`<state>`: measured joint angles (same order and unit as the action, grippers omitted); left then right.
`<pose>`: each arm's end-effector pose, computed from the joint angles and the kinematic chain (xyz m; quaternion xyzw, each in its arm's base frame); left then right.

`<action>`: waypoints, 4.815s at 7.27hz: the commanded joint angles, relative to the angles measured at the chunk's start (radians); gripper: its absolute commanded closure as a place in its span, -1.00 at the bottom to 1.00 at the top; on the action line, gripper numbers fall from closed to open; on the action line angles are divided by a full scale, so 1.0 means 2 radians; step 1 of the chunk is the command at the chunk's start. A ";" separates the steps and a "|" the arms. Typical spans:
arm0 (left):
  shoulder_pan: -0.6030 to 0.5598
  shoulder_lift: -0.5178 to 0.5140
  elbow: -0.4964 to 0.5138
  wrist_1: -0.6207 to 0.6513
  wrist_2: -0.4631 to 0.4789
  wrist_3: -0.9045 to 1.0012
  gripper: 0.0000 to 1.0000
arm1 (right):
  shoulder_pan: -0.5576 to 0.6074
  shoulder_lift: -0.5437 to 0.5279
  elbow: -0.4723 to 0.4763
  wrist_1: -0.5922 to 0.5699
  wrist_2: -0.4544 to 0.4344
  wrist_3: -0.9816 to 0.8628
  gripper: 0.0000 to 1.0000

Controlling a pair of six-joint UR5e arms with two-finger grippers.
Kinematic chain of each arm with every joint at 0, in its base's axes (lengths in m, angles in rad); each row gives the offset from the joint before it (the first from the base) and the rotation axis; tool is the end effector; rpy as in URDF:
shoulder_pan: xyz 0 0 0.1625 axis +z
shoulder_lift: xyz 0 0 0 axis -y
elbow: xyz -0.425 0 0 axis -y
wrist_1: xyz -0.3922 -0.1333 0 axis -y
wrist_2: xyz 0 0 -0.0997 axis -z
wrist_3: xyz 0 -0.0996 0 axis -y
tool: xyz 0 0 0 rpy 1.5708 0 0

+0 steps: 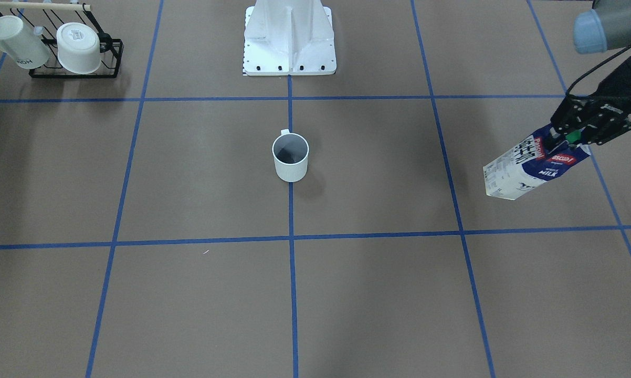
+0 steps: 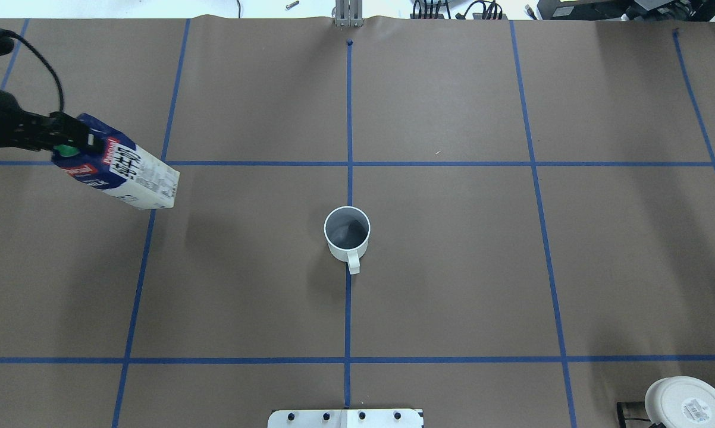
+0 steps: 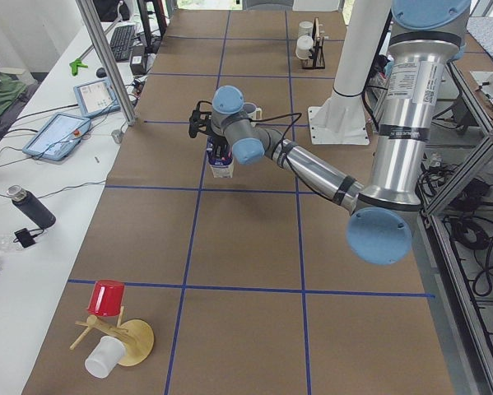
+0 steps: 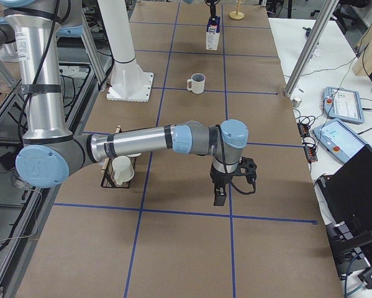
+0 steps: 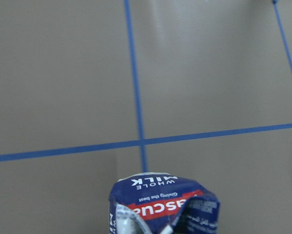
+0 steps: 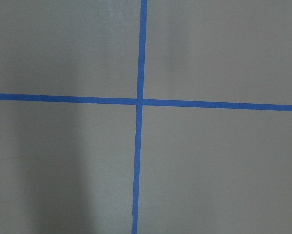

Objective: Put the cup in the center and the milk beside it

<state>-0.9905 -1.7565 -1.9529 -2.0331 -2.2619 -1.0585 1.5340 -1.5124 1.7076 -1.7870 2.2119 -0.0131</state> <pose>0.2301 -0.4784 0.3233 0.1010 0.5399 -0.0318 0.8350 0.0550 -0.5099 0.5926 -0.0137 -0.3149 -0.0204 0.9488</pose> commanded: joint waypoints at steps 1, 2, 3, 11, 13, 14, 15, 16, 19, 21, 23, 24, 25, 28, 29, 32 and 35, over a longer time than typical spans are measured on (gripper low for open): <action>0.086 -0.100 -0.023 0.141 0.093 -0.050 1.00 | 0.000 0.000 0.000 0.000 0.000 0.000 -1.00; 0.123 -0.150 -0.023 0.214 0.130 -0.072 1.00 | 0.000 0.000 0.000 0.000 0.000 0.000 -1.00; 0.161 -0.188 -0.022 0.261 0.166 -0.105 1.00 | 0.000 0.000 0.001 0.000 0.000 0.001 -1.00; 0.238 -0.235 0.017 0.277 0.263 -0.136 -0.98 | -0.001 0.001 0.002 0.000 0.006 0.001 -1.00; 0.231 -0.236 -0.031 0.315 0.257 -0.121 -0.99 | -0.002 0.001 0.003 0.000 0.006 0.001 -1.00; 0.212 -0.238 -0.054 0.346 0.229 -0.095 -0.99 | -0.003 0.001 0.002 0.000 0.006 0.001 -1.00; 0.158 -0.232 -0.060 0.350 0.181 -0.046 -0.99 | -0.005 0.001 0.001 0.000 0.006 0.001 -1.00; 0.111 -0.199 -0.062 0.350 0.143 0.038 -0.99 | -0.007 0.001 0.002 0.000 0.006 0.000 -1.00; -0.030 -0.080 -0.054 0.349 0.058 0.333 -0.99 | -0.010 0.001 0.001 0.000 0.005 -0.003 -1.00; -0.132 0.004 -0.028 0.342 0.027 0.505 -0.99 | -0.010 0.001 0.000 0.000 0.005 -0.004 -1.00; -0.218 0.060 0.062 0.320 0.002 0.622 -0.99 | -0.010 0.000 -0.001 0.000 0.005 -0.004 -1.00; -0.252 0.065 0.115 0.281 0.000 0.652 -0.99 | -0.010 0.000 -0.001 0.000 0.005 -0.004 -1.00; -0.265 0.099 0.120 0.238 -0.025 0.649 -0.99 | -0.010 -0.001 -0.001 0.000 0.005 -0.004 -1.00; -0.325 0.128 0.127 0.204 -0.096 0.647 -0.99 | -0.010 -0.001 0.000 0.001 0.005 -0.004 -1.00; -0.326 0.144 0.128 0.182 -0.092 0.648 -0.99 | -0.010 -0.002 0.001 0.000 0.005 -0.004 -1.00; -0.325 0.159 0.152 0.119 -0.010 0.647 -0.99 | -0.010 -0.005 0.003 0.001 0.005 -0.004 -1.00; -0.322 0.157 0.114 0.198 -0.012 0.652 -0.99 | -0.010 -0.005 0.004 0.001 0.006 -0.005 -1.00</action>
<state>-1.6381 -1.4406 -1.6973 -1.6988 -2.2846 0.2422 1.5140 -1.5216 1.7142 -1.7856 2.2230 -0.0218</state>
